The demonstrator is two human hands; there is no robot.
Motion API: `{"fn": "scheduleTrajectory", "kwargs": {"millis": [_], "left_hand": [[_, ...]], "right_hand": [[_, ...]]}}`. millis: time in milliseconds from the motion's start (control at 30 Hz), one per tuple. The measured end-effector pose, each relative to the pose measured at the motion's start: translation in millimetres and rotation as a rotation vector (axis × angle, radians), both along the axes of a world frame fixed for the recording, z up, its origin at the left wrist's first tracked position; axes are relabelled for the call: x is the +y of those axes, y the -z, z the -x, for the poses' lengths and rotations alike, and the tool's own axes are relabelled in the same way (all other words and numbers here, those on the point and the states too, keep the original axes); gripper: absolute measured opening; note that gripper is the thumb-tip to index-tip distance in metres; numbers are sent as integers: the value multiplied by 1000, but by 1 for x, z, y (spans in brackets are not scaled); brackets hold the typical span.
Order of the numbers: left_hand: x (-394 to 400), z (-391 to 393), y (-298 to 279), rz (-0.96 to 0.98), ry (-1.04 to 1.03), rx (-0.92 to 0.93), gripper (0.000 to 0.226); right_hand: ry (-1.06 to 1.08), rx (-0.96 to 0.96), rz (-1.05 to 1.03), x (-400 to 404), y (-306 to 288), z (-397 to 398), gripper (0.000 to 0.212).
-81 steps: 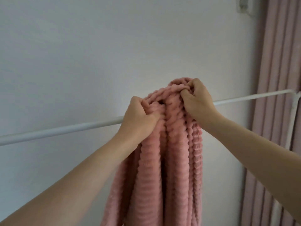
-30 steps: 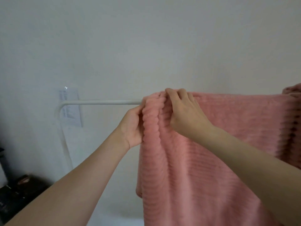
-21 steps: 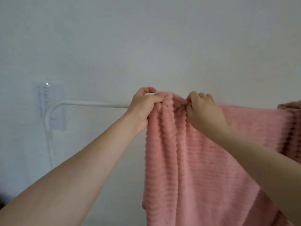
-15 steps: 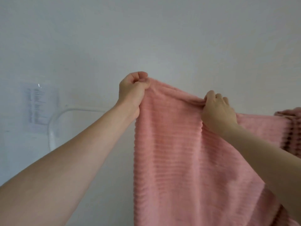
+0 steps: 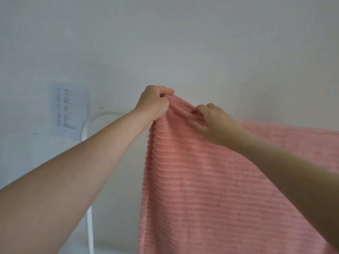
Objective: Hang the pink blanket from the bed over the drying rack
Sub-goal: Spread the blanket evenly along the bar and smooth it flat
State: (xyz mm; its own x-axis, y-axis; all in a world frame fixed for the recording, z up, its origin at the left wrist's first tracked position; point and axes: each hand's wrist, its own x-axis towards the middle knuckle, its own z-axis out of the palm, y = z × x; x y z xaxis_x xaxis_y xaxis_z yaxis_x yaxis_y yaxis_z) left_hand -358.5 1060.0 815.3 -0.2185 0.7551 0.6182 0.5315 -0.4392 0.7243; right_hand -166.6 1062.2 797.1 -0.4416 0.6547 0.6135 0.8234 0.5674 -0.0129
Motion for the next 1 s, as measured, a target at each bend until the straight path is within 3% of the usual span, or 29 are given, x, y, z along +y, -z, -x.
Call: {"fn": "scheduleTrajectory", "kwargs": {"millis": [200, 467, 600, 800, 1000], "left_hand": [[-6, 35, 6, 29, -141, 18, 43], [-17, 52, 1, 88, -268, 64, 52], [-21, 56, -1, 71, -306, 109, 44], [-18, 73, -7, 50, -278, 95, 33], [-8, 105, -30, -130, -355, 115, 25]], "right_hand": [[-148, -15, -109, 13, 9, 39, 31], [-213, -39, -207, 30, 10, 46, 33], [-248, -88, -157, 29, 3, 52, 32], [-154, -99, -268, 28, -7, 77, 32], [16, 123, -332, 27, -23, 126, 29]]}}
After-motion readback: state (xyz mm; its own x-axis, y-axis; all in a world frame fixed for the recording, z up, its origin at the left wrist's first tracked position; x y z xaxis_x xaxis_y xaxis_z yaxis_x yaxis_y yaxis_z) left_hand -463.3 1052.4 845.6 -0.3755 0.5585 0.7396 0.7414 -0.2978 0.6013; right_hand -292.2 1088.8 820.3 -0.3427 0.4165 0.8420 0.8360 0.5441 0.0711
